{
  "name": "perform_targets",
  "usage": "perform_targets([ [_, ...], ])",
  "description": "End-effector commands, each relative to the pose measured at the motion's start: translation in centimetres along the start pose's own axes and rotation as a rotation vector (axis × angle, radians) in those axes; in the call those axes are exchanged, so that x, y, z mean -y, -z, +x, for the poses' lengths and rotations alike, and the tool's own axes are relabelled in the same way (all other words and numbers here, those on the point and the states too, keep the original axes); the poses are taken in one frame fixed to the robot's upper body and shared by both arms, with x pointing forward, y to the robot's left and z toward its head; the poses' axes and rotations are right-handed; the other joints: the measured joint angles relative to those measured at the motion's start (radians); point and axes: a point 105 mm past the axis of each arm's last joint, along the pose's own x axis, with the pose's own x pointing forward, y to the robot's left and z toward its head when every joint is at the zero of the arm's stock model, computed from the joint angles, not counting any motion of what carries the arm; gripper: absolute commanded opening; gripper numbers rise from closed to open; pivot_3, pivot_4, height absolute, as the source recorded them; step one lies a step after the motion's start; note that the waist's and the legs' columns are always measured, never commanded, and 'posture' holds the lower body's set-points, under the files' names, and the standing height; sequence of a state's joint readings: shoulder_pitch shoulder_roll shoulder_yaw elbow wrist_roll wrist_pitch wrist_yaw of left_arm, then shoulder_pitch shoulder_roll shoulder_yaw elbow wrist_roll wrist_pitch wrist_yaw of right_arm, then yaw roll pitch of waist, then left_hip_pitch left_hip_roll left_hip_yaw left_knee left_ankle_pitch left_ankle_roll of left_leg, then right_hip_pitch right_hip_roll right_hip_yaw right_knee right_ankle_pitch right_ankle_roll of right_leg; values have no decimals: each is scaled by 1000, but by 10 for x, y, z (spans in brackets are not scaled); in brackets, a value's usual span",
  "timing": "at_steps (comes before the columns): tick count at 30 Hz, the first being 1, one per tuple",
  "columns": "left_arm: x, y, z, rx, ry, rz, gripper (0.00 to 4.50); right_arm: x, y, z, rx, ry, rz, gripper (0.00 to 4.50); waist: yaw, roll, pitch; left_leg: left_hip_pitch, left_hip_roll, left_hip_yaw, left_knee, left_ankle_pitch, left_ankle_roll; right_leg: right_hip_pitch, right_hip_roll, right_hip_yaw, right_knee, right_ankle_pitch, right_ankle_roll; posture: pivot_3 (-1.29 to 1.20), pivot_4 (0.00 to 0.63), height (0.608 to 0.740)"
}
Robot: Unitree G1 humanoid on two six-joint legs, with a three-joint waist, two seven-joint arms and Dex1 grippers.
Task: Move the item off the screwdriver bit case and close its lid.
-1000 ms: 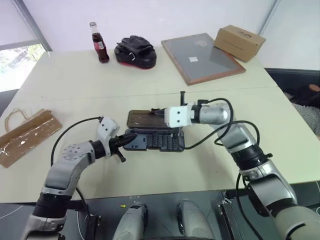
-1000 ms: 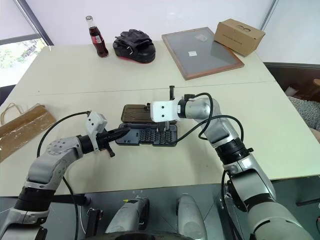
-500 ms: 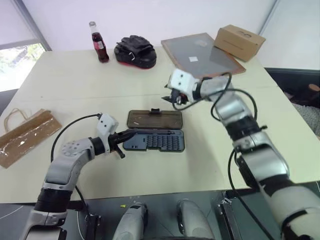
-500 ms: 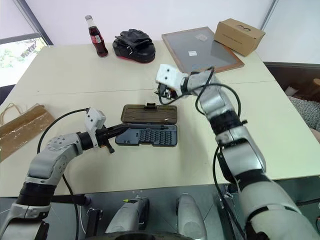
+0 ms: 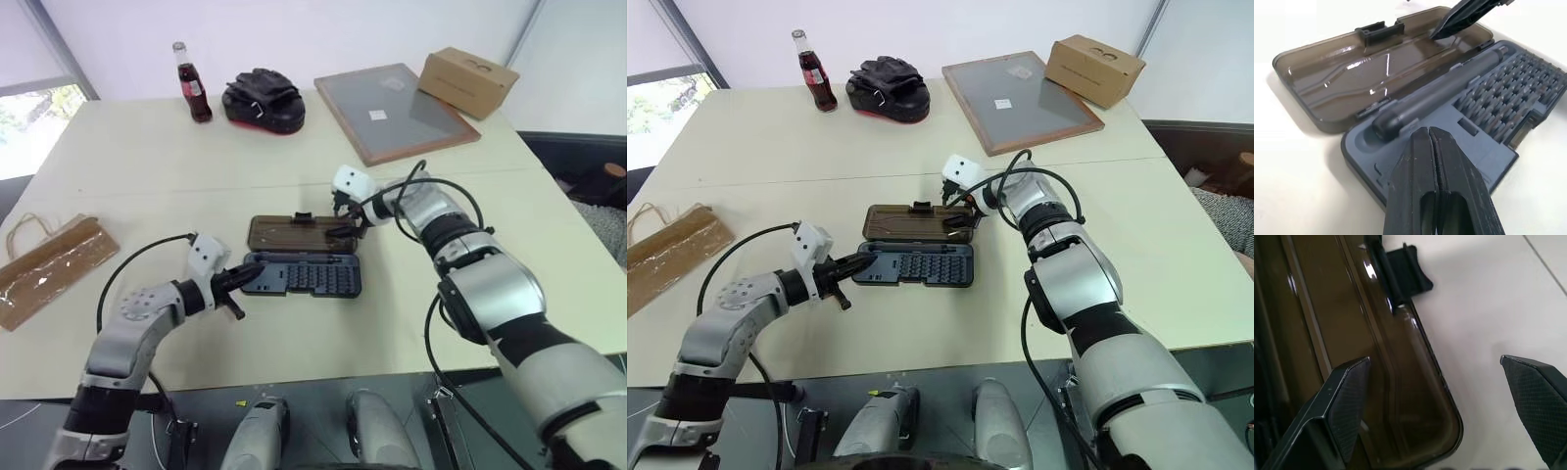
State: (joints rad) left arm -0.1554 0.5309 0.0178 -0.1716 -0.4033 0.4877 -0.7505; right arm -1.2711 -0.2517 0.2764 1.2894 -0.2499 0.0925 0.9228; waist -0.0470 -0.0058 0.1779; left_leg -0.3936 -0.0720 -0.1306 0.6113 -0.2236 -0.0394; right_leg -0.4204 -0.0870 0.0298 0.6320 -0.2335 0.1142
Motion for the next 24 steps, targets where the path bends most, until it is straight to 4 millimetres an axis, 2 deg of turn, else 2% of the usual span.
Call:
perform_targets([
  [1, -1, -12, -5, 37, -18, 34, 0, 2, -9, 1, 7, 22, -28, 4426, 0, 0, 0, 0, 0, 0, 0, 0, 0, 0, 0, 0, 0, 0, 0, 0, 150, 740],
  [4, 0, -12, -6, 37, -22, 34, 0, 1, -5, 3, -8, 21, -27, 3648, -1, 0, 0, 0, 0, 0, 0, 0, 0, 0, 0, 0, 0, 0, 0, 0, 150, 740],
  [9, 0, -12, -5, 40, -28, 36, 0, -2, 5, 5, -44, 13, -39, 1277, -2, 0, 0, 1, 0, 0, 1, 0, -1, 1, 0, 0, 1, 0, 0, 0, 150, 740],
  [11, 0, -13, -6, 41, -30, 37, 0, -4, 8, 6, -57, 7, -46, 156, 0, -1, -1, 1, 0, 0, 0, 0, -1, 1, 0, 0, 1, 0, 0, 0, 150, 740],
  [24, -3, -15, -7, 46, -46, 43, 0, -15, 18, 10, -112, -64, -121, 69, -1, 0, -1, 2, 0, 0, 0, 0, -1, 2, 1, 0, 1, 0, 0, 0, 150, 740],
])
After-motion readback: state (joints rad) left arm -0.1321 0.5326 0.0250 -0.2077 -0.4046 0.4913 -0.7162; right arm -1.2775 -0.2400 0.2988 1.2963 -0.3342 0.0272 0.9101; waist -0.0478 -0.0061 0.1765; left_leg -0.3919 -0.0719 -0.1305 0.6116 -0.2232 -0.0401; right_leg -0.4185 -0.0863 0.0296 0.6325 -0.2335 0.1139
